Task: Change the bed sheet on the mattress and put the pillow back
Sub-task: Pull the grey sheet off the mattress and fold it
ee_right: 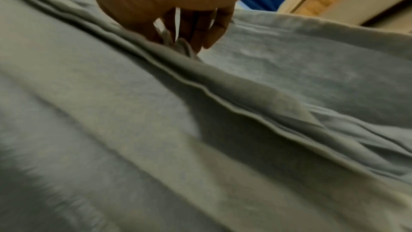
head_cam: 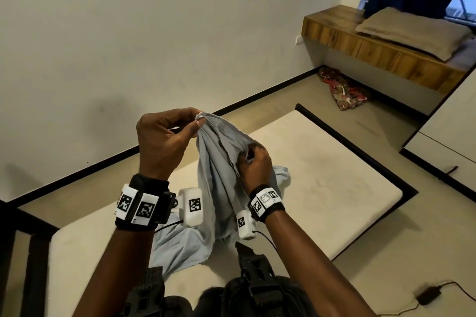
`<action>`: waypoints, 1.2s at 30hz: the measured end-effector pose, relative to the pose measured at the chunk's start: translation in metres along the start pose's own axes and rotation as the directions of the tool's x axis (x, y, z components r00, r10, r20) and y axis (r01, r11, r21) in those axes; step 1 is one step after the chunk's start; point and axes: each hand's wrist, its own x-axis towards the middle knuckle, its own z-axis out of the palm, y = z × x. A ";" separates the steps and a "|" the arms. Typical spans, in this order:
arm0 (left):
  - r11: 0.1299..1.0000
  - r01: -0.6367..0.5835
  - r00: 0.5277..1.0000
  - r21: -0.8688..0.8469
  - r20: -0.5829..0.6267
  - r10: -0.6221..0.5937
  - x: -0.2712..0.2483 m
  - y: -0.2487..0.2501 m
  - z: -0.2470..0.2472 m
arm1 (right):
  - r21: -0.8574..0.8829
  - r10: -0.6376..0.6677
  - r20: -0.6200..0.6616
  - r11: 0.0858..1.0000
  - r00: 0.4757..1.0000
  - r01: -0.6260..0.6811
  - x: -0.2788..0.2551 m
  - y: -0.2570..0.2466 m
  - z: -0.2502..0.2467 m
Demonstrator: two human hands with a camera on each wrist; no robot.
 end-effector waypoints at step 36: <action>0.992 0.125 0.968 -0.034 -0.215 -0.130 -0.010 -0.007 -0.057 | -0.325 0.794 0.099 0.595 0.599 -0.735 -0.036 0.152 -0.101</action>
